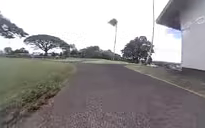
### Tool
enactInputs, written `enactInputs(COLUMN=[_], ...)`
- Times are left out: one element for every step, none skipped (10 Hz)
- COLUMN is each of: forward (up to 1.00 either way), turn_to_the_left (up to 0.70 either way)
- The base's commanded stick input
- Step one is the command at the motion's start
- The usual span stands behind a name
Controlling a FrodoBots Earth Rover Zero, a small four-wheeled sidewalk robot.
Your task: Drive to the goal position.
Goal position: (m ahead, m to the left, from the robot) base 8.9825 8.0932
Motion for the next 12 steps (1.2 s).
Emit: enactInputs(forward=[0.7, 0.7, 0.7, 0.7, 0.7, 0.7, 0.7, 0.7, 0.7, 0.7, 0.7, 0.7], turn_to_the_left=[0.0, 0.0, 0.0, 0.0, 0.0, 0.0, 0.0, 0.0, 0.0, 0.0, 0.0, 0.0])
